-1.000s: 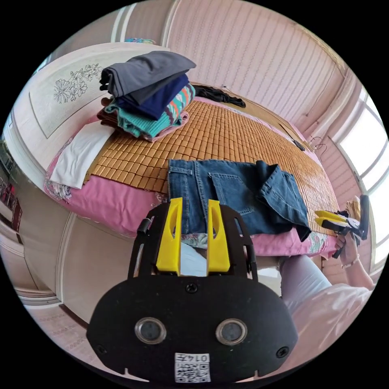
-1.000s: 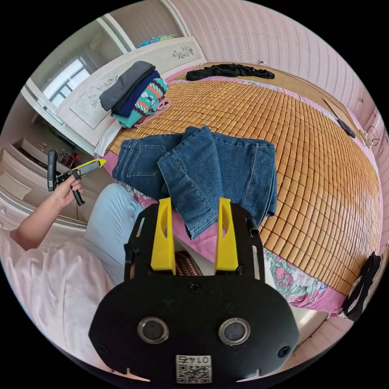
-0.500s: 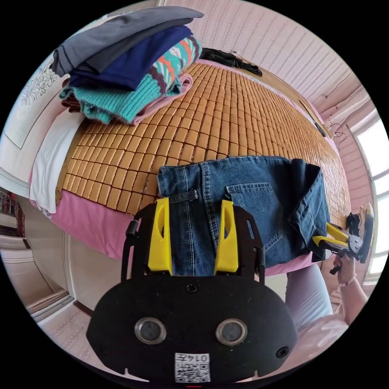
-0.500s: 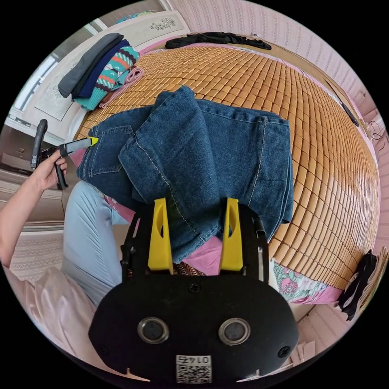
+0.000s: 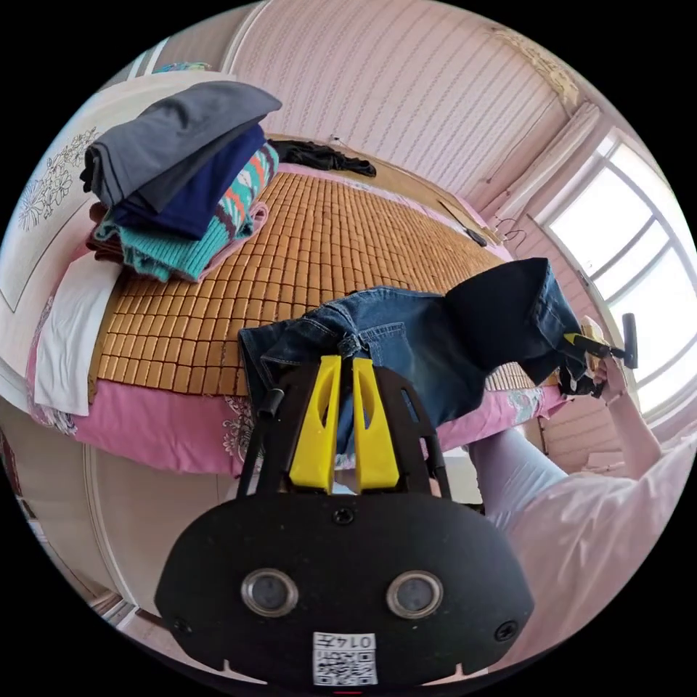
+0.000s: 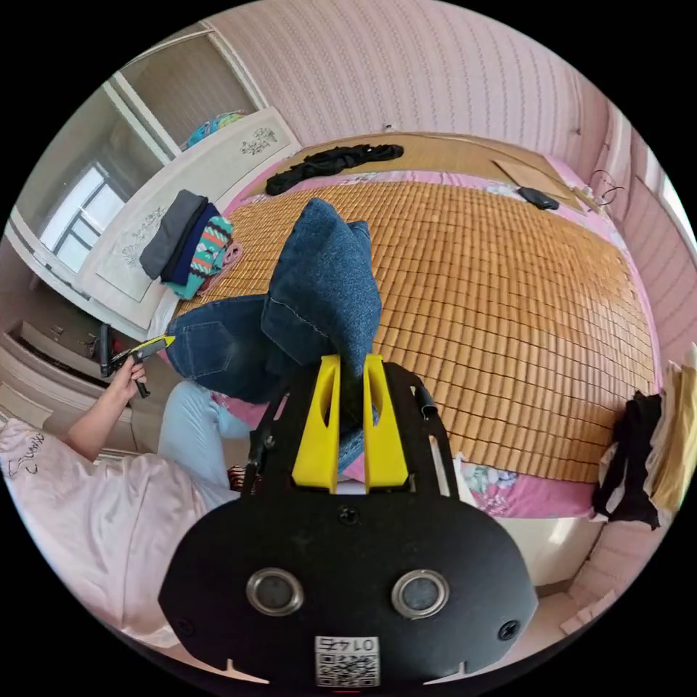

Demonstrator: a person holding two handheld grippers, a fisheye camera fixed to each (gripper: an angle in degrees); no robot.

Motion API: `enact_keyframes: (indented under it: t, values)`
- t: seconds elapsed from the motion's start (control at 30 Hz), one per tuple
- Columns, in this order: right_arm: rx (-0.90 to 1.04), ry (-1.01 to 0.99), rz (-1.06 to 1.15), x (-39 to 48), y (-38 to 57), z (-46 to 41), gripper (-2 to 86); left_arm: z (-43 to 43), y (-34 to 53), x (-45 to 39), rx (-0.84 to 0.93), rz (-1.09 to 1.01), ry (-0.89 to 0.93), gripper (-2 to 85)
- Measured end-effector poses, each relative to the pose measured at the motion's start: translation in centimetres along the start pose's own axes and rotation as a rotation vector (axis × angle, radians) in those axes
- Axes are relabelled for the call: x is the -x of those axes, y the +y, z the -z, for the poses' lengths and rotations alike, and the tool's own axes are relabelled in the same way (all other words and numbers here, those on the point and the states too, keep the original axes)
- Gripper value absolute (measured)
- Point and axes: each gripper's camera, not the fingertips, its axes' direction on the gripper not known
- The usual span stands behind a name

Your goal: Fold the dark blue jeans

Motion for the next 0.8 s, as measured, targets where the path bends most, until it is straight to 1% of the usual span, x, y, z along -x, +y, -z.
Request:
enact_keyframes:
  t: [0.03,0.07,0.13,0.2,0.27,0.33,0.37,0.43,0.47,0.5,0.53,0.63,0.7,0.8]
  values:
    - [0.012,0.105,-0.062,-2.3,0.9,1.4,7.0,1.3,1.9,-0.8,-0.007,-0.021,0.024,2.5]
    - [0.022,0.161,-0.091,-3.2,1.3,1.9,7.4,1.8,3.0,-1.1,-0.002,-0.023,0.032,2.5]
    - [0.053,0.355,-0.155,-4.9,2.7,2.7,8.2,2.5,7.6,-1.8,0.038,-0.007,0.009,2.6]
    - [0.070,0.413,-0.144,-4.0,3.0,2.1,7.8,1.8,10.8,-1.3,0.101,0.038,-0.006,2.6]
    - [0.051,0.387,-0.066,-1.5,2.5,0.5,7.4,0.9,13.4,-0.1,0.135,0.143,0.026,2.8]
    - [0.043,0.296,0.061,3.1,0.8,-2.7,8.0,0.8,15.3,1.5,0.097,0.262,0.093,3.6]
    - [0.050,0.260,0.097,4.4,0.2,-3.7,8.3,1.0,15.5,1.7,0.088,0.279,0.106,3.7]
    - [0.105,0.081,0.284,10.8,-1.9,-7.7,9.2,2.3,15.5,2.1,0.082,0.269,0.083,3.7]
    - [0.121,0.034,0.343,12.6,-2.1,-8.6,9.5,2.8,15.5,2.2,0.077,0.260,0.064,3.6]
    - [0.154,-0.039,0.462,16.3,-2.3,-10.3,10.2,3.9,15.5,2.3,0.063,0.246,0.030,3.7]
    - [0.194,-0.093,0.579,20.2,-2.1,-11.9,11.2,4.9,15.5,2.4,0.046,0.231,0.008,3.9]
    - [0.300,-0.210,0.787,27.7,-0.3,-15.2,15.1,7.0,15.1,2.7,-0.017,0.209,-0.056,5.6]
    - [0.341,-0.249,0.838,30.3,1.0,-16.7,16.1,7.1,14.6,3.1,-0.053,0.215,-0.070,8.7]
    - [0.436,-0.247,0.860,32.2,2.9,-19.1,16.0,4.7,13.4,4.3,-0.049,0.232,-0.012,11.5]
